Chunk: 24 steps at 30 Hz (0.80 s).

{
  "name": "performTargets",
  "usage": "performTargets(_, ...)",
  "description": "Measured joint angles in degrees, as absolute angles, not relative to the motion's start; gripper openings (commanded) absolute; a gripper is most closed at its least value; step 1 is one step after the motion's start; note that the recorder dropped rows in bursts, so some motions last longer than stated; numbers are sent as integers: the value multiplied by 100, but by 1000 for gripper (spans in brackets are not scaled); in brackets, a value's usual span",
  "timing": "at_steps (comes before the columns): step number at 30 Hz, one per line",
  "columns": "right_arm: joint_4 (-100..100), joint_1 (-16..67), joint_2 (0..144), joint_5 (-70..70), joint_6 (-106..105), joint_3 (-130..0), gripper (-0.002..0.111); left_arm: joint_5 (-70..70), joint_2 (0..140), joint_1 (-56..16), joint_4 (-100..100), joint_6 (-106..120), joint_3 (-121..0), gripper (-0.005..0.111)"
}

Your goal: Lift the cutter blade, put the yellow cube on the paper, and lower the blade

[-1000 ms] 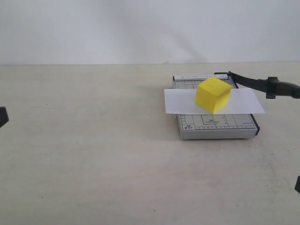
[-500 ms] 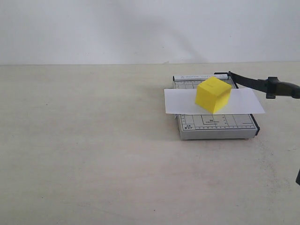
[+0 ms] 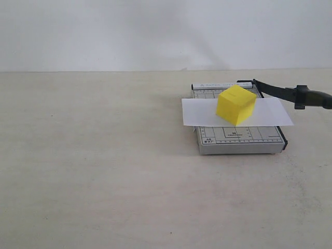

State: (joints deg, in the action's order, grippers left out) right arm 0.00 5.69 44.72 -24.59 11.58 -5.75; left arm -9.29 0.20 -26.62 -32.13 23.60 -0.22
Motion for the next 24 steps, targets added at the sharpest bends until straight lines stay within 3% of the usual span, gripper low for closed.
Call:
performTargets(10, -86, 569, 4472, -2333, 1121, -699, 0, -941, 20, -2603, -3188, 2371, -22, 5)
performTargets(14, -278, 569, 4472, -2167, 946, -1551, 0, -941, 20, -1765, -3188, 2371, -22, 5)
performTargets(17, -292, 569, 4627, -619, 644, -2735, 0, -963, 20, -865, -3188, 2371, -22, 5)
performTargets(20, -292, 569, 5111, 1411, 360, -3619, 2, -963, 20, -508, -3177, 2381, -22, 5)
performTargets(24, -299, 569, 5654, 3168, -162, -4699, 25, -963, 20, -452, -3177, 2381, -22, 5)
